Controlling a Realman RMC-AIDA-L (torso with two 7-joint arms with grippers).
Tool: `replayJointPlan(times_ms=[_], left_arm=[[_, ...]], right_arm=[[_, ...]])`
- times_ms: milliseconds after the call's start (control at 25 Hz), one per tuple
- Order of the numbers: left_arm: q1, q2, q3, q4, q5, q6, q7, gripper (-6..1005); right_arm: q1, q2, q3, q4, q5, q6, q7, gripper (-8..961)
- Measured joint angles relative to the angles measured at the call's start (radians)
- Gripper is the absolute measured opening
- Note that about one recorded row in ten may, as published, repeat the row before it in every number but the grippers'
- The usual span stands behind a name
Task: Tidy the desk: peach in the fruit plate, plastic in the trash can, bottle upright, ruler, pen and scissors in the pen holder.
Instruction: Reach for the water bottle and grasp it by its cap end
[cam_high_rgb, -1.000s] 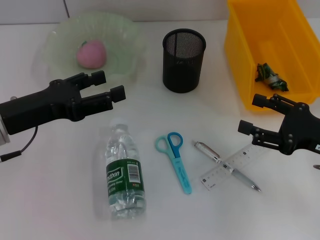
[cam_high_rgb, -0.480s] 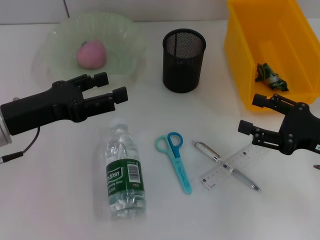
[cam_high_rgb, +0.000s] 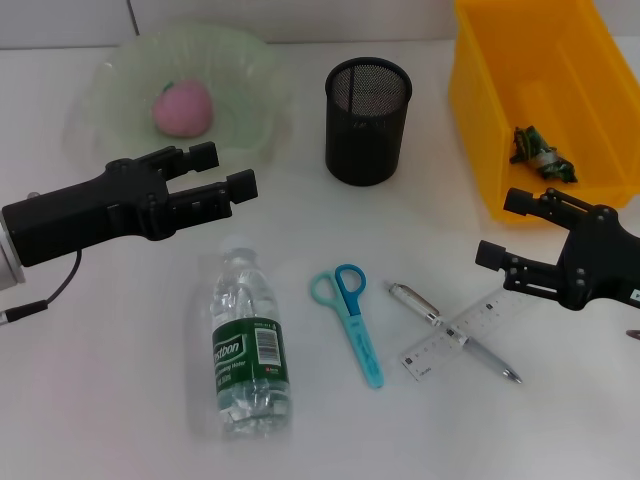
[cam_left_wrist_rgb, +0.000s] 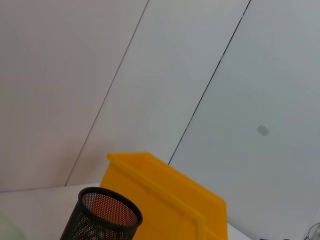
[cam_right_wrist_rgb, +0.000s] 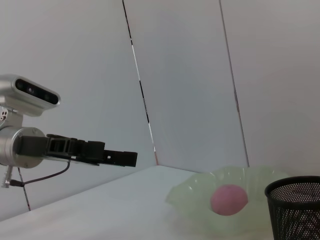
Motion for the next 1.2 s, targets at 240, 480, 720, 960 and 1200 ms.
replayJointPlan(times_ms=[240,480,720,960,1200], left_arm=[[0.004,0.0,0.002,0.004,0.001,-0.005,-0.013,828],[0.012,0.0,0.005,0.021,0.001,-0.009,-0.024,824],[0.019,0.0,0.027,0.037,0.004,-0.036,-0.041,820],[0.036,0.0,0.053,0.076,0.007,-0.059,-0.055,816],[0.038,0.0,0.055,0.08,0.007,-0.059,-0.067,812]], right_arm=[[0.0,0.0,0.0,0.0,0.0,0.0,0.0,822],[0.0,0.0,0.0,0.0,0.0,0.0,0.009,821],[-0.001,0.0,0.0,-0.001,-0.004,-0.007,0.012,821],[-0.003,0.0,0.0,-0.002,-0.011,-0.009,0.022,821],[-0.006,0.0,0.0,-0.002,-0.012,-0.009,0.023,821]])
